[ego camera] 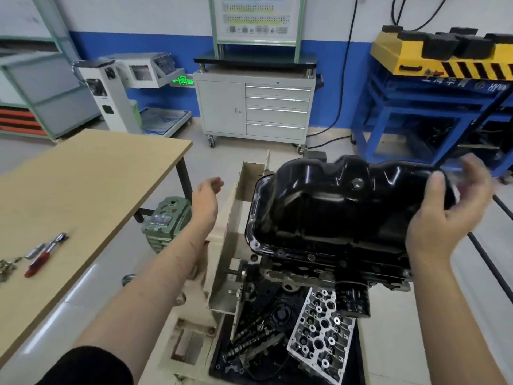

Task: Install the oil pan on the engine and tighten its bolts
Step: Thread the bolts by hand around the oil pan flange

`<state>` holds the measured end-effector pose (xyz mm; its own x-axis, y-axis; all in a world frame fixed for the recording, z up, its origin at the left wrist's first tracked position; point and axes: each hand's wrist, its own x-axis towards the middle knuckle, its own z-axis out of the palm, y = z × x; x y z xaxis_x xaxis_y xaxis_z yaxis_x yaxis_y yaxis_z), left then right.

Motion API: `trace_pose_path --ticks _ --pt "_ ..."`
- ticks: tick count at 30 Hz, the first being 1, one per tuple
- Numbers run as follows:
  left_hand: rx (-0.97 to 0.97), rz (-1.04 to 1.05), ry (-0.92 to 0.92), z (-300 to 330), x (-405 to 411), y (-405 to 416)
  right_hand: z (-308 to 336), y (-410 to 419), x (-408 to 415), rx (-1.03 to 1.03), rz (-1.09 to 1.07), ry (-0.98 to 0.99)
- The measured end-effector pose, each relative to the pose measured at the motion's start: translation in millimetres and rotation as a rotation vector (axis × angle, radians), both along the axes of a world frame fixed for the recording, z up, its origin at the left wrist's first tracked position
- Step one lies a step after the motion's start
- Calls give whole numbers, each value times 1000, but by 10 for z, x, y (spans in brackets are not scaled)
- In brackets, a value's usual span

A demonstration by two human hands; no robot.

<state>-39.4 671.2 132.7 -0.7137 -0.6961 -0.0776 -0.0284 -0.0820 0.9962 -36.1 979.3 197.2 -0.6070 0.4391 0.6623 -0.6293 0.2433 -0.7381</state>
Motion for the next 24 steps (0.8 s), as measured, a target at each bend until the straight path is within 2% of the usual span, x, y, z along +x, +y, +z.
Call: trace_pose_path --ticks 1,3,6,8,11,15,17,19,21,22,24 --pt "21 7 18 67 47 -133 139 -232 24 21 64 53" --pt "35 -13 37 174 154 -403 349 -794 84 24 282 37" --pt "77 -26 53 228 372 -893 363 -1818 134 122 668 -217" --pt "92 15 43 186 555 -1320 207 -2550 177 245 842 -374" --pt "63 84 -6 65 862 -2073 -130 -3598 295 302 1002 -535" --pt "59 236 -138 -239 1315 -3268 -656 -4883 457 292 1093 -779" --pt "15 360 -269 -503 1642 -3873 -953 -5440 570 331 1101 -923" --pt "-162 401 -568 -818 2030 -4407 -1234 -5904 709 393 1120 -1036" --pt "-373 322 -932 -1157 2374 -4795 -1479 -6265 859 444 1136 -1110" --pt "-470 269 -1051 -1331 2497 -4925 -1582 -6401 929 462 1133 -1138" --pt "-611 196 -1127 -1669 2619 -5041 -1782 -6621 1044 505 1124 -1168"
